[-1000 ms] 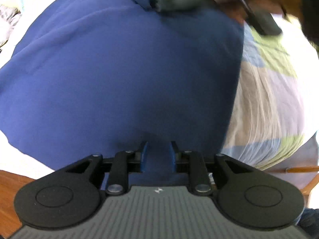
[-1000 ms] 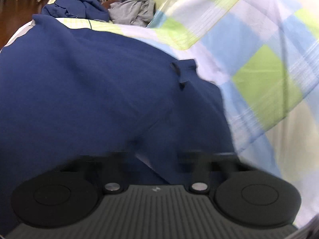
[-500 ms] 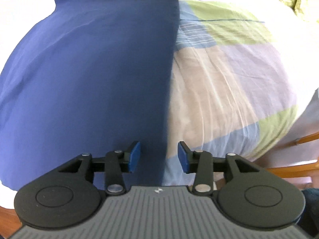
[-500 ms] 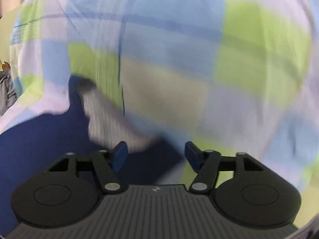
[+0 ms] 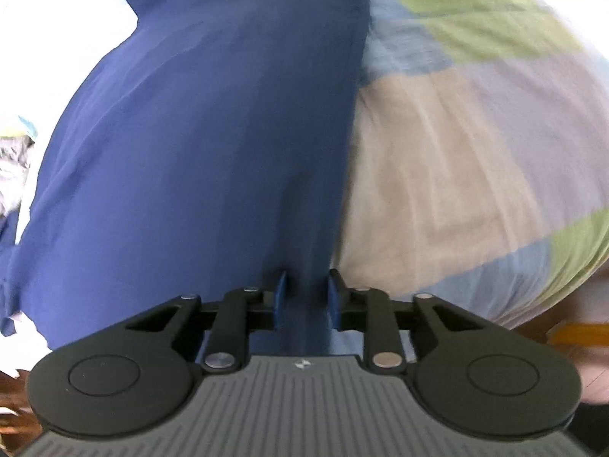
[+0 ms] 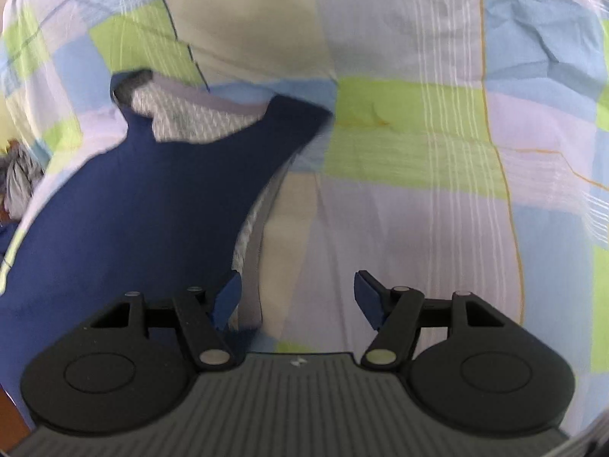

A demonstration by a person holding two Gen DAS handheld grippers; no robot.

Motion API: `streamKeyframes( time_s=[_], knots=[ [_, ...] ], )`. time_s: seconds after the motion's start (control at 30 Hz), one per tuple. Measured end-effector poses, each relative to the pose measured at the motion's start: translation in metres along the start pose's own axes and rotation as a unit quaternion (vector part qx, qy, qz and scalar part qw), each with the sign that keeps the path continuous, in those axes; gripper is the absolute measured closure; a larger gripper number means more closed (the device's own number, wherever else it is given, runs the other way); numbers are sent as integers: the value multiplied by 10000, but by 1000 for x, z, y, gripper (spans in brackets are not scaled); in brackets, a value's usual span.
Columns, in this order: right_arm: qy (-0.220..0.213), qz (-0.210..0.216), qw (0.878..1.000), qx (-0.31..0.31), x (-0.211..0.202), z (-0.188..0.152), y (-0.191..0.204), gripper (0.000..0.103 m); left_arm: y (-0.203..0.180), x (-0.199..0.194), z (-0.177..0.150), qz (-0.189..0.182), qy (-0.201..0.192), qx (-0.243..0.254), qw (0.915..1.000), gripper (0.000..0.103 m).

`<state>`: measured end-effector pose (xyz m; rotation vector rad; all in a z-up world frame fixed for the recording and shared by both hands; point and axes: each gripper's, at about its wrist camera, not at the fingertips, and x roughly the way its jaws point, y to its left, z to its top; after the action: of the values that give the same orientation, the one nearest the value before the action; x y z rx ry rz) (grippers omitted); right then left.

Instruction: Fold clothes

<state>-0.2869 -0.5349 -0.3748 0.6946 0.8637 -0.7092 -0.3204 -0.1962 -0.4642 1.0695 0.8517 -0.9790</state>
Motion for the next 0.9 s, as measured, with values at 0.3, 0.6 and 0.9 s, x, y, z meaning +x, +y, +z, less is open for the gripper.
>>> streamKeyframes(
  time_s=[0.3,0.6,0.9],
  knots=[
    [-357,323,9988,30,46,39,9,38,20,-5,-6,42,-69,-633,9980,101],
    [289,843,9899,1102,99,51,-4,51,66,-7,-5,39,-3,-1670,9859,101],
    [481,1449,9678,2004,111,30,-3,94,80,-9,-10,-362,-45,-1716,9845,101]
  ],
)
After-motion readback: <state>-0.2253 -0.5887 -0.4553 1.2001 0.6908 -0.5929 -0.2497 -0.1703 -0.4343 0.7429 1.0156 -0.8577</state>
